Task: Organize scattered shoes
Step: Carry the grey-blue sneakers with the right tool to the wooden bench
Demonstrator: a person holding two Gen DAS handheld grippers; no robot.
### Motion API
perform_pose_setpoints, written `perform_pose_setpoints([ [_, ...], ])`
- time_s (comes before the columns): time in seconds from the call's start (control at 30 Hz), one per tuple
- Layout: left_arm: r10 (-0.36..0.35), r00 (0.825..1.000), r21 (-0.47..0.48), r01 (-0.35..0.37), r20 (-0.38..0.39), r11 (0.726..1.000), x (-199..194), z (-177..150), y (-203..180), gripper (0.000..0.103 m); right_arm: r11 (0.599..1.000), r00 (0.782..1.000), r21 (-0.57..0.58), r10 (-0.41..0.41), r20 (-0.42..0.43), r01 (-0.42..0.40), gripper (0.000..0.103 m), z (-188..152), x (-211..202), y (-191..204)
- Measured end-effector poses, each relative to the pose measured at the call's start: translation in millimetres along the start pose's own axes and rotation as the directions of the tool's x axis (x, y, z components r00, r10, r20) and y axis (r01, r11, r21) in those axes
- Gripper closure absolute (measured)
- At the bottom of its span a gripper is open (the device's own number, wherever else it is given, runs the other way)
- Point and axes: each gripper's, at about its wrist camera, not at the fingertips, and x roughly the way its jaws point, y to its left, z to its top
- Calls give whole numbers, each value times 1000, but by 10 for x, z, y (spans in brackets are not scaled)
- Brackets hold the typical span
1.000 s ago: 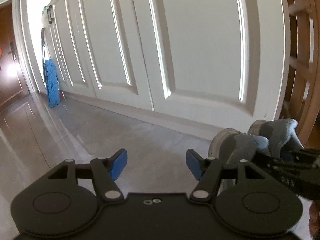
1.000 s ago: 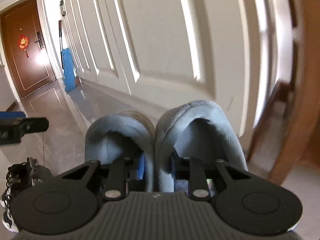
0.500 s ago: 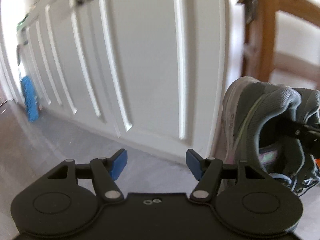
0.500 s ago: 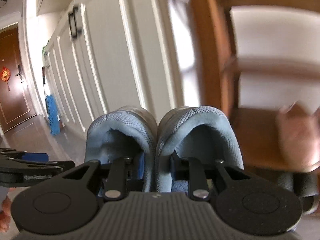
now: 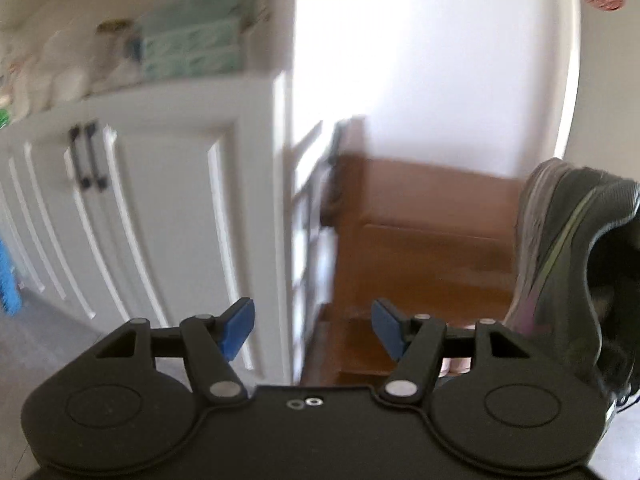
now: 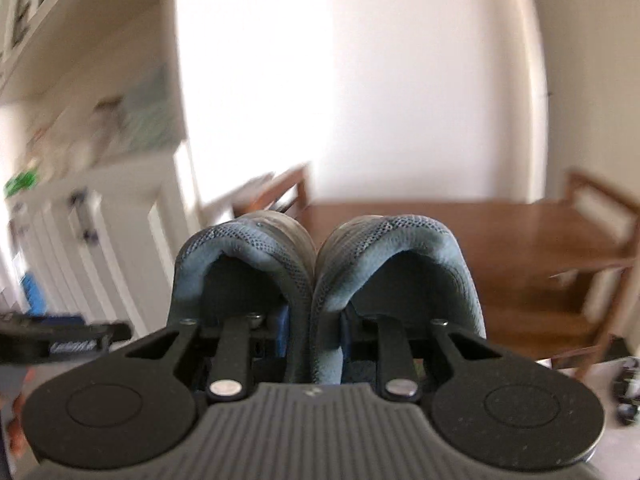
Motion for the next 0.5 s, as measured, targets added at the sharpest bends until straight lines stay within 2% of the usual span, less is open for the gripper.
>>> perform_pose_setpoints([
  [0.1,-54,998,44,52,24,998,-227,237,-240,38,995,995,47,-91,31,89,76,290,-396,-205],
  [0.27,-84,995,104,79,45,991,-205,523,-576,38,979,979,52,-197,49,195,76,499,-761,-439],
  [0.43,-82,996,121,76,45,990,14,882,-961,38,972,971,60,-230,59,226,76,663,-804,-844],
  [0.5,-102,995,121,99,19,988,163,1025,-1288,38,974,972,55,-224,68,221,76,747,-756,-1027],
])
